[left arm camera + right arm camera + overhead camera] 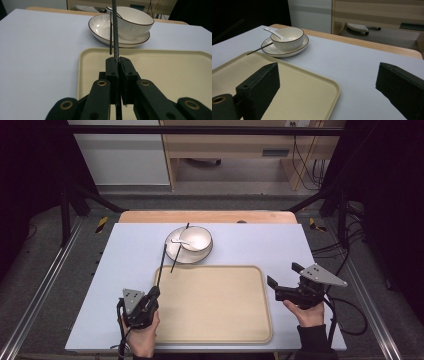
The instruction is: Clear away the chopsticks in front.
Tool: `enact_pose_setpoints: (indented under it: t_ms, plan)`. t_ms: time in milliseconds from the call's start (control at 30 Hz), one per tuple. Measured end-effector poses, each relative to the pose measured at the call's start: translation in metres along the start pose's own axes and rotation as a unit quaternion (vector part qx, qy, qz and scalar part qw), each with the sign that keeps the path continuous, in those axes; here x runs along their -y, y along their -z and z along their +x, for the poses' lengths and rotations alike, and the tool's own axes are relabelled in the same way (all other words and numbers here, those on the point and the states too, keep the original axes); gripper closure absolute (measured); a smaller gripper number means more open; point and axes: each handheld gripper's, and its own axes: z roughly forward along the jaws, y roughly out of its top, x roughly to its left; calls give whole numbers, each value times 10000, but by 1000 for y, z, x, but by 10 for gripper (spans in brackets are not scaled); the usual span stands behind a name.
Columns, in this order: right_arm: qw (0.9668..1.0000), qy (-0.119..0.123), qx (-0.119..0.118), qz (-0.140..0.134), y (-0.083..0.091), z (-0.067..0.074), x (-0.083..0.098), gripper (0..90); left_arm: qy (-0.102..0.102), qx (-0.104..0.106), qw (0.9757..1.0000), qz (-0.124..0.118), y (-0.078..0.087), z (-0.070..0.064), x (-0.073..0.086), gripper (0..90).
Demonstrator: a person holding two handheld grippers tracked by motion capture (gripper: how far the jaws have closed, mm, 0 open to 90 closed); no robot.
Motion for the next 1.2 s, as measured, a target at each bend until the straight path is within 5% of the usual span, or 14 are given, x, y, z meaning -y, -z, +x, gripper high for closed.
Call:
enact_pose_setpoints:
  t_ms: [533, 1200]
  plan:
    - [10000, 44, -4, 33, -1, 0, 1, 54, 93, -344, 9986, 383, 2, -3, 39, 853]
    - [10000, 52, 5, 62, -3, 1, 1, 54, -67, -613, 9928, 1026, -17, 1, 48, 853]
